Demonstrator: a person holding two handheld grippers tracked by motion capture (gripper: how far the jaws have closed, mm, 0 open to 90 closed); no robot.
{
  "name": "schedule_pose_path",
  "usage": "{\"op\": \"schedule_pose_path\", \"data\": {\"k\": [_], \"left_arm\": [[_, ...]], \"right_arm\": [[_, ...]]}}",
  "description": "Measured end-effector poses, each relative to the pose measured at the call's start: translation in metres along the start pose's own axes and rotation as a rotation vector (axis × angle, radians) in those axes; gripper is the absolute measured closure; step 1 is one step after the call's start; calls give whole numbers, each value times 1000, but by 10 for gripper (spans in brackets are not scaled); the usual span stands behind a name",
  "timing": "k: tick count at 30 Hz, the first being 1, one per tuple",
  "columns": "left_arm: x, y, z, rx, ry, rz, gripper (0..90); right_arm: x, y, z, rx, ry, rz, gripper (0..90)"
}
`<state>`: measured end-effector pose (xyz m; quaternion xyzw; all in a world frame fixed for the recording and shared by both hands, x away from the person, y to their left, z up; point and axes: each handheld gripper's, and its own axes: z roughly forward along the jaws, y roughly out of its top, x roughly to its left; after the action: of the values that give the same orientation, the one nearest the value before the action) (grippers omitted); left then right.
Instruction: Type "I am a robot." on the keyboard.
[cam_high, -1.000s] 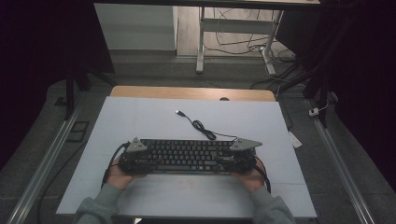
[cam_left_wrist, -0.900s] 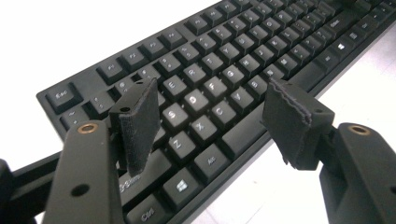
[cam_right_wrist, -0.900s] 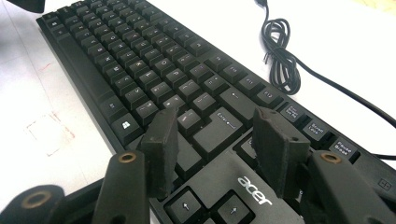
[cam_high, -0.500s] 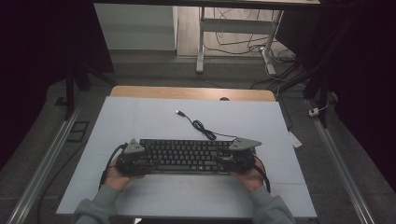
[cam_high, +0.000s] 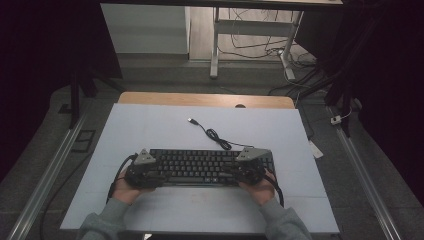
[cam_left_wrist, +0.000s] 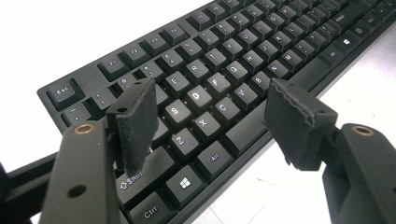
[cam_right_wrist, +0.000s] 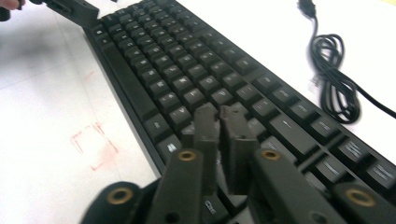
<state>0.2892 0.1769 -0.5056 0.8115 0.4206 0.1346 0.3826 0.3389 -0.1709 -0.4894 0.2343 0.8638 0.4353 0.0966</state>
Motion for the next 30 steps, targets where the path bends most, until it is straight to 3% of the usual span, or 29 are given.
{"op": "schedule_pose_path", "data": {"k": [17, 30], "left_arm": [[1, 0, 0, 3, 0, -1, 341], [1, 0, 0, 5, -2, -1, 339]], "right_arm": [[15, 11, 38, 64, 26, -36, 895], [20, 12, 55, 94, 32, -44, 895]]}}
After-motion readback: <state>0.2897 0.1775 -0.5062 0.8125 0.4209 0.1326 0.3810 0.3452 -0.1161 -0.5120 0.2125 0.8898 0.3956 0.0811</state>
